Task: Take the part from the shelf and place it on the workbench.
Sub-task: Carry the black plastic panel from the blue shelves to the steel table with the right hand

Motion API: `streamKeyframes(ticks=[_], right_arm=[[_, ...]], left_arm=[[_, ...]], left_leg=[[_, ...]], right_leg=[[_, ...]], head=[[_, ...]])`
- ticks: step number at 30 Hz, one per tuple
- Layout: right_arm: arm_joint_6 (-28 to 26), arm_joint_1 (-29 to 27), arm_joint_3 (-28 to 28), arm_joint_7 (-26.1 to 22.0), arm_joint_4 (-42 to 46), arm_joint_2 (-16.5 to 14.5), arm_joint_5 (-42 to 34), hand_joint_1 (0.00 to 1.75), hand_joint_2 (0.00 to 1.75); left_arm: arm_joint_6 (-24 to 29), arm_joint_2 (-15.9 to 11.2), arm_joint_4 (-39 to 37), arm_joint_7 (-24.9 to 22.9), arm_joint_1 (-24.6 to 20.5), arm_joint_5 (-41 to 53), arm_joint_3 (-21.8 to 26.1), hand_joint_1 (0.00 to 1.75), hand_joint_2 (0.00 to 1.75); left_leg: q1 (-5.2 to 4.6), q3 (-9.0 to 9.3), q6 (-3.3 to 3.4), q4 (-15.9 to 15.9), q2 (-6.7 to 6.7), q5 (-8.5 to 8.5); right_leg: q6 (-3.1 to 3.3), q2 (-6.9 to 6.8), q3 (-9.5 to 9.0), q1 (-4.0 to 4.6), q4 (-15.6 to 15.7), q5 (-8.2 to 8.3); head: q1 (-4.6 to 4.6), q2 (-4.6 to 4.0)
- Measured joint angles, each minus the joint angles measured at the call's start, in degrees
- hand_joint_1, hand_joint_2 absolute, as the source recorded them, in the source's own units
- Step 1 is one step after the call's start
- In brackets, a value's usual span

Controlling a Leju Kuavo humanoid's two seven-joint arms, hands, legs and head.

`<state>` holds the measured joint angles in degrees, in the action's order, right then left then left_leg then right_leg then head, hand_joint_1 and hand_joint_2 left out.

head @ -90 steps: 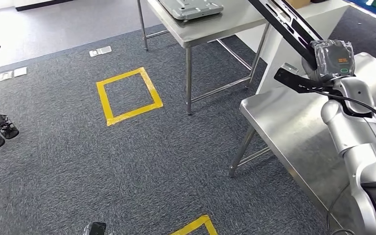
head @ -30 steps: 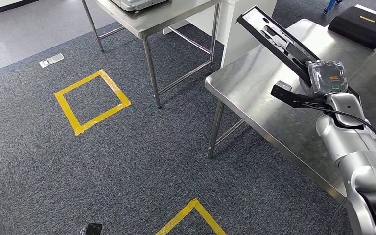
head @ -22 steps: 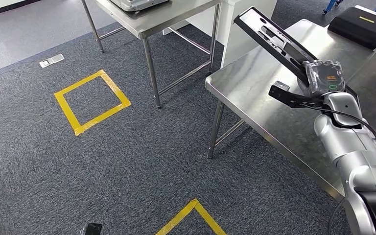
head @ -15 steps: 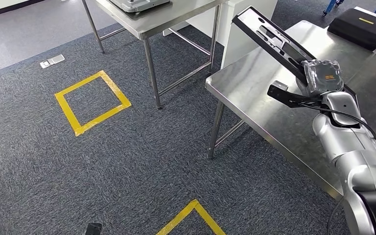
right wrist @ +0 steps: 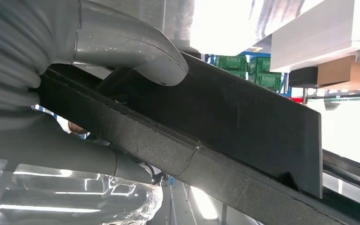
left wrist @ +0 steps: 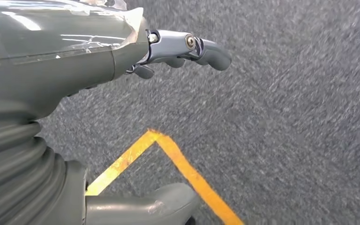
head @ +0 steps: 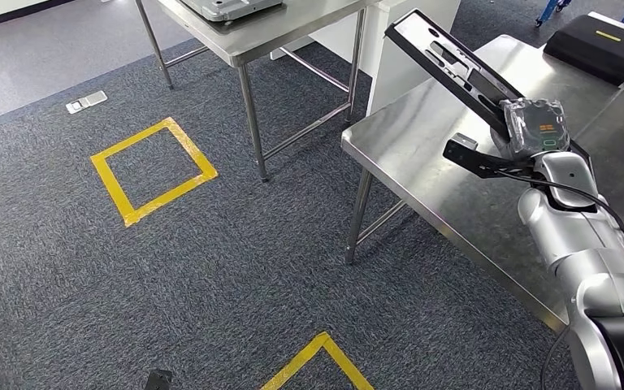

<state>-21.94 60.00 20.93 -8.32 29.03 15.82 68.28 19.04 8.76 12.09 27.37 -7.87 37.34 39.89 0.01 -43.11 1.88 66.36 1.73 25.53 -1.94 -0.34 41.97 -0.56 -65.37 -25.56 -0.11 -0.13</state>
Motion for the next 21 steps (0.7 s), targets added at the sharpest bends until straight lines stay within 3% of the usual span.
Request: streamKeyframes(ticks=[21], right_arm=[[0.2,0.0,-1.0,-0.2,0.3,0.1,0.3,1.69,1.75]], left_arm=[[-1.0,0.0,0.0,-0.4,0.0,0.7,-0.8,0.00,1.75]], left_leg=[[0.00,0.12,0.00,-0.1,0.00,0.02]], right_leg=[[0.00,0.00,0.00,0.00,0.1,0.00]], head=[[0.00,0.00]])
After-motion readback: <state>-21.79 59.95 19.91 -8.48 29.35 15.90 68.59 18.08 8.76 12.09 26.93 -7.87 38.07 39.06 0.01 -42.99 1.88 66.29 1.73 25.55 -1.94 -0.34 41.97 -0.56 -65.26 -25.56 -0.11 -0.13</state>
